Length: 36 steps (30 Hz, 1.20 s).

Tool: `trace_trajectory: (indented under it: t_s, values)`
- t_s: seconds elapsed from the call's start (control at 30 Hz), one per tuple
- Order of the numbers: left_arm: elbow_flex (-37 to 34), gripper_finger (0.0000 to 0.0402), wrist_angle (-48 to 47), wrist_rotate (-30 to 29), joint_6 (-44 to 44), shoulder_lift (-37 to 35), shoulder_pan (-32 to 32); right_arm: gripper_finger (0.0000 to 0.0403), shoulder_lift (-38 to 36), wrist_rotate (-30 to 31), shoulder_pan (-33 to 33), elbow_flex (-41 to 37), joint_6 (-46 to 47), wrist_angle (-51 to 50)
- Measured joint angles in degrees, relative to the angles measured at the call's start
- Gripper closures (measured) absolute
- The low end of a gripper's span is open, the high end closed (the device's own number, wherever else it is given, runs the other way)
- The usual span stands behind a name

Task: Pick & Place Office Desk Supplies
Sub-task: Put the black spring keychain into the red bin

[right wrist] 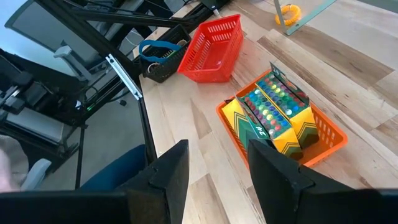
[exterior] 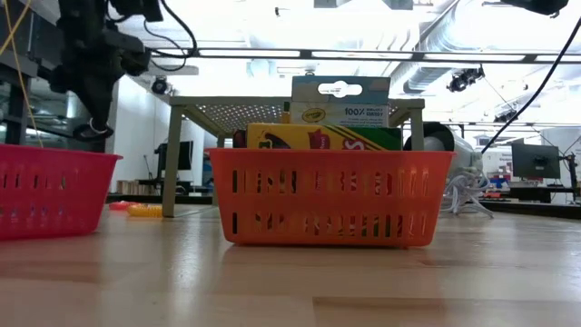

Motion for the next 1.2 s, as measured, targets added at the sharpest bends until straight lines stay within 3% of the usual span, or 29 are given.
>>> trace_trajectory:
  t_s: [0.17,0.33,0.63,0.9,1.2]
  values:
    - [0.0,0.0401,0.1,0.1,-2.8,0.1,-8.8,0.0252,0.0,0.0,0.0,0.0,0.0,0.0]
    - [0.0,0.0401,2.5,0.0,-8.5,1.1,-21.7,0.0252,0.0,0.0,0.0,0.0,0.0,0.0]
    - [0.0,0.0401,11.6,-1.8,-12.5,8.6,-39.3,0.0252,0.0,0.0,0.0,0.0,0.0,0.0]
    - [0.0,0.0401,19.5,-2.5,-12.3,15.0,-46.6,0.0252,0.0,0.0,0.0,0.0,0.0,0.0]
    - [0.0,0.0401,19.8,-4.4,-12.2,15.2,-47.4,0.0252,0.0,0.0,0.0,0.0,0.0,0.0]
